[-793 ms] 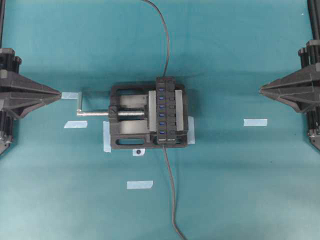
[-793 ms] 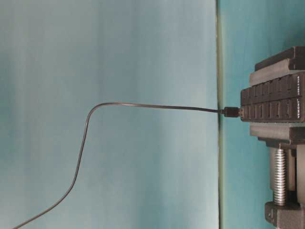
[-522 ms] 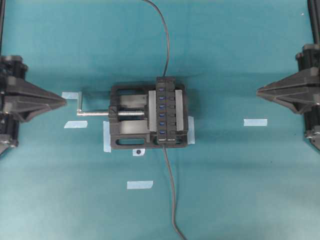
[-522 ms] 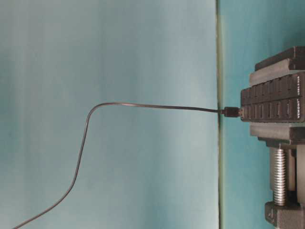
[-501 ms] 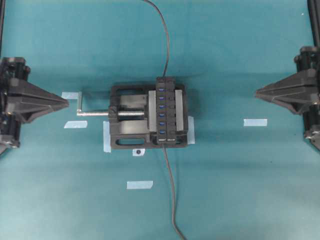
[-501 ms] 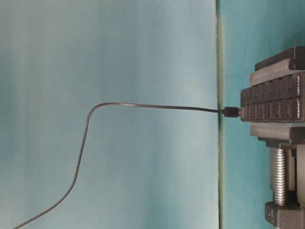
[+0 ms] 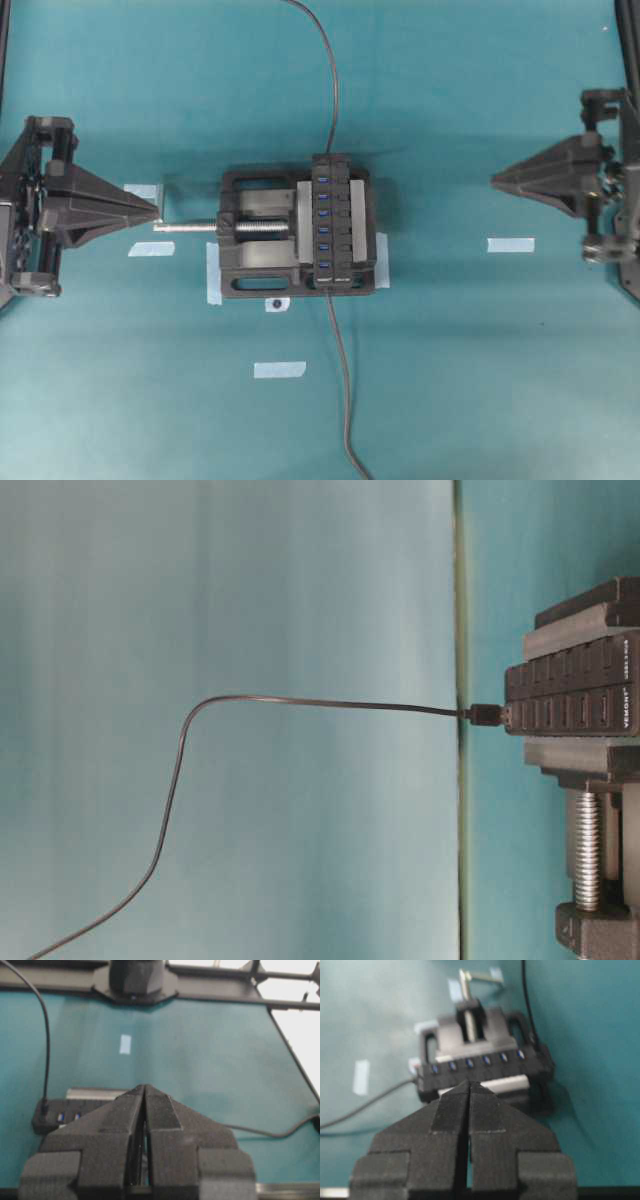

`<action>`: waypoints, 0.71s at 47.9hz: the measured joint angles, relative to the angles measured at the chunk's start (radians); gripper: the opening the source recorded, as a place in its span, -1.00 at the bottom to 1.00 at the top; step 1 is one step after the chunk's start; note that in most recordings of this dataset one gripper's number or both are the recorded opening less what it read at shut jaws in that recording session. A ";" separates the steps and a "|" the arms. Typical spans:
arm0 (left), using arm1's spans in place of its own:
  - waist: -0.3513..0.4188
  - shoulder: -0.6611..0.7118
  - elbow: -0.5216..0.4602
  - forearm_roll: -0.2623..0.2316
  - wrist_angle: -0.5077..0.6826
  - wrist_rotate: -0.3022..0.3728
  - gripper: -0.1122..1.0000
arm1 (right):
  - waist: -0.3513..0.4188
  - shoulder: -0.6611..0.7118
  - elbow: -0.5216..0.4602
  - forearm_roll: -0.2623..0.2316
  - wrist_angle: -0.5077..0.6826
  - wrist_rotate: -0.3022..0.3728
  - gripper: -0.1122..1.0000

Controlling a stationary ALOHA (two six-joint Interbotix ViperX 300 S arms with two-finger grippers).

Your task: Insert the USB into the center port of the fixed hub

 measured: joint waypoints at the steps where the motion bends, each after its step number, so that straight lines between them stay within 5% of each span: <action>1: 0.002 0.000 -0.003 -0.002 0.009 0.002 -0.78 | -0.005 0.011 -0.008 -0.003 0.012 0.000 -0.83; 34: 0.006 0.003 -0.026 0.000 0.107 0.002 -0.78 | -0.075 0.365 -0.238 -0.069 0.202 0.000 -0.83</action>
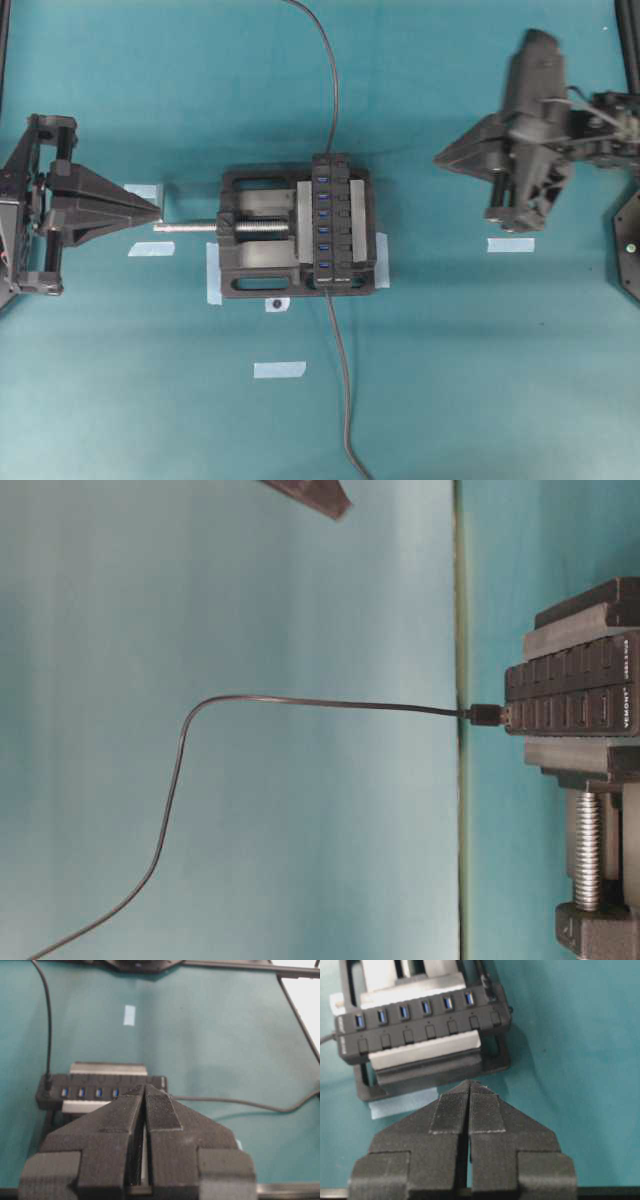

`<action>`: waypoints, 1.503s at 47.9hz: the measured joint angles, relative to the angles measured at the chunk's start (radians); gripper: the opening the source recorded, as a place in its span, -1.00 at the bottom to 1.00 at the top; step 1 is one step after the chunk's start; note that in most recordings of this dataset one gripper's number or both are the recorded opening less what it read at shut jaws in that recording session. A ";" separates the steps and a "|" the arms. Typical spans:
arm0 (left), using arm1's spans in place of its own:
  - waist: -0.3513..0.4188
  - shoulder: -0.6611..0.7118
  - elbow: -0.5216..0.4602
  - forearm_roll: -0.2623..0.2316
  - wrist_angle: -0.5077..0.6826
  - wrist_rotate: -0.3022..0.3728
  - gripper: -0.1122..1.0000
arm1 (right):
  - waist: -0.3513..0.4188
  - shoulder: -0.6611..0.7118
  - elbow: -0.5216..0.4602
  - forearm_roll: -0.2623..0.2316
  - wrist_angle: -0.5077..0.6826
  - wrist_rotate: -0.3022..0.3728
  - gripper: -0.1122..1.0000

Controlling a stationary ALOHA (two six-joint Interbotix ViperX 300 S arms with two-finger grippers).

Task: Insert the USB into the center port of the fixed hub
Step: 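Move the right gripper over the hub toward the black USB cable plug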

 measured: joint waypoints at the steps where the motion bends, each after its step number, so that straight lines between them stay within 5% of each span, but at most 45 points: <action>1: 0.000 0.000 0.000 -0.002 0.002 0.000 -0.78 | 0.000 0.012 -0.008 -0.002 0.002 0.000 -0.83; 35: 0.003 0.000 0.000 0.000 0.025 -0.005 -0.78 | -0.012 0.391 -0.258 -0.044 0.074 -0.002 -0.83; 56: 0.003 -0.002 0.000 0.000 0.025 -0.006 -0.78 | -0.012 0.428 -0.304 -0.057 0.075 -0.055 -0.82; 66: 0.003 0.000 0.000 -0.002 0.026 -0.008 -0.78 | -0.012 0.430 -0.291 -0.057 -0.014 -0.057 -0.72; 72: 0.003 -0.002 -0.002 0.000 0.026 -0.009 -0.78 | -0.011 0.430 -0.279 -0.057 -0.067 -0.058 -0.47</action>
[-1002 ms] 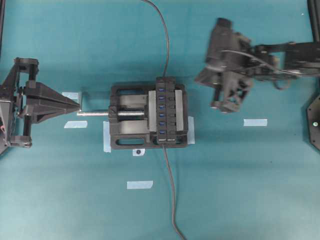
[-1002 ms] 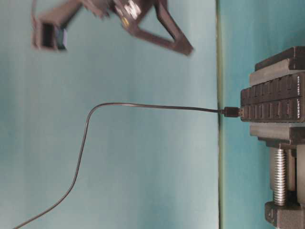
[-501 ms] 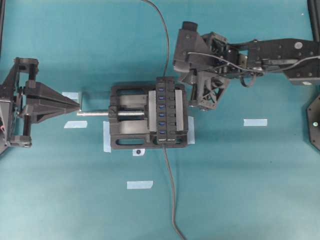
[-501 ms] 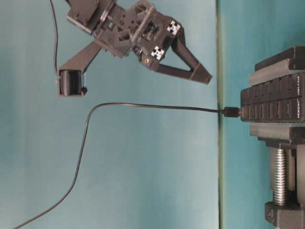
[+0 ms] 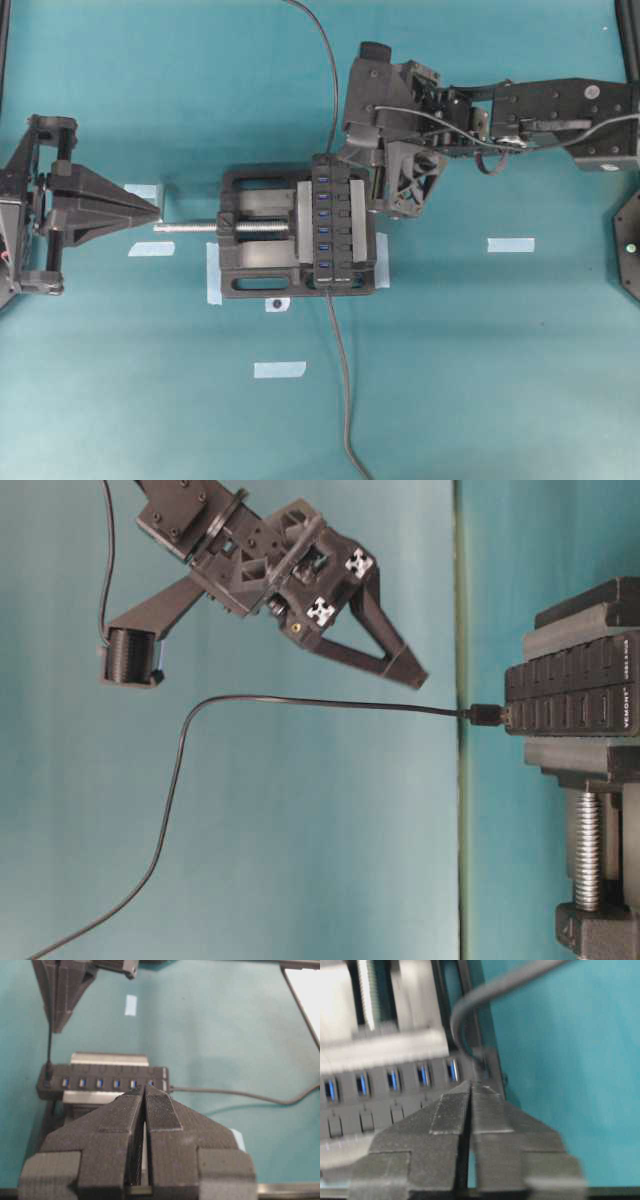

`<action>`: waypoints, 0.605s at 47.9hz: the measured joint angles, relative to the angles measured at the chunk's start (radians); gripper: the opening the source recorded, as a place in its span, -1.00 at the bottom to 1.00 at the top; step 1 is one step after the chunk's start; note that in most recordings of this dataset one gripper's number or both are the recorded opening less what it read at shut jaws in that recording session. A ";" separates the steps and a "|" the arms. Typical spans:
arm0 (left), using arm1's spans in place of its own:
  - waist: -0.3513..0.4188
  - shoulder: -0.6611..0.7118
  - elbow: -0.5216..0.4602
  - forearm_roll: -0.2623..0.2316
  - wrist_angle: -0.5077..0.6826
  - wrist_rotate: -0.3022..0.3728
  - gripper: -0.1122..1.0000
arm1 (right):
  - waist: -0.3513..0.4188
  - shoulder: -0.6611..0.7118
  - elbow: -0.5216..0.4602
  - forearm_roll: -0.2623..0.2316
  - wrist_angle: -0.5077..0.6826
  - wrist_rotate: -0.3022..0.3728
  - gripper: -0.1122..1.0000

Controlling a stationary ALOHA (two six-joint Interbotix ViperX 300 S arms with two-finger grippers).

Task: Insert the USB into the center port of the fixed hub
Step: 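Move the right gripper over the hub toward the black USB cable plug, then lower the right gripper and close it on the black USB plug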

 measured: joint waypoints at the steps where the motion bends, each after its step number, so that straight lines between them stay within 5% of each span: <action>1: 0.000 0.002 0.002 0.000 -0.002 0.000 -0.78 | -0.002 0.000 0.002 0.000 -0.005 0.000 -0.41; 14: 0.002 0.000 0.002 -0.002 0.000 0.000 -0.78 | 0.000 0.011 0.017 0.000 -0.031 0.000 0.70; 29: 0.003 -0.002 0.002 0.000 0.000 0.000 -0.78 | 0.000 0.066 0.017 0.000 -0.086 0.000 0.63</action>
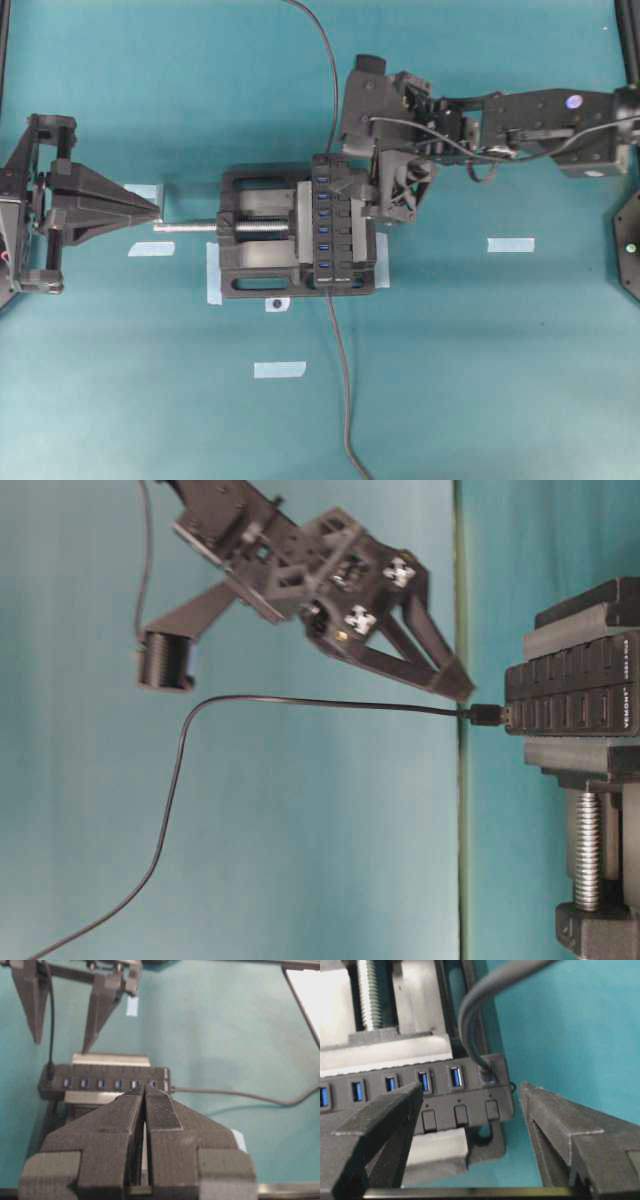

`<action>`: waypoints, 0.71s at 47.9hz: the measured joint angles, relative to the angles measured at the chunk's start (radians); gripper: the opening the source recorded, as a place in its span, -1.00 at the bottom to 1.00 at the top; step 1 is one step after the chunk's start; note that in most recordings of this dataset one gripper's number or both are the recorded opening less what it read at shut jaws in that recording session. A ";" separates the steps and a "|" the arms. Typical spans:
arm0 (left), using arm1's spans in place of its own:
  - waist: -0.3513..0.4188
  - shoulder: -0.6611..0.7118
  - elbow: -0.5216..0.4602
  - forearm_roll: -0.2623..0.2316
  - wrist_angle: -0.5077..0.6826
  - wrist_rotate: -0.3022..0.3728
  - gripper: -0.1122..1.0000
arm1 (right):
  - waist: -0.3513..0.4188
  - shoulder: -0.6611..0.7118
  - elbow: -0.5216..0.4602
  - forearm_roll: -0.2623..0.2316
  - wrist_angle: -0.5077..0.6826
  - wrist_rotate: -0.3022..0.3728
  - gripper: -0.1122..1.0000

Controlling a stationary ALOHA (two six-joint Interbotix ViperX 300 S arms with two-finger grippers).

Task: Insert the USB into the center port of the fixed hub
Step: 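Lower the right gripper and close it on the black USB plug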

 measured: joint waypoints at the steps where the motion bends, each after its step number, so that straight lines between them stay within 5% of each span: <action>1: 0.002 0.000 0.000 0.000 0.000 0.000 -0.78 | 0.000 0.003 0.000 0.000 -0.006 0.000 0.63; 34: 0.002 -0.009 0.002 0.000 -0.002 -0.005 -0.78 | -0.026 0.060 -0.003 0.002 -0.081 0.000 0.53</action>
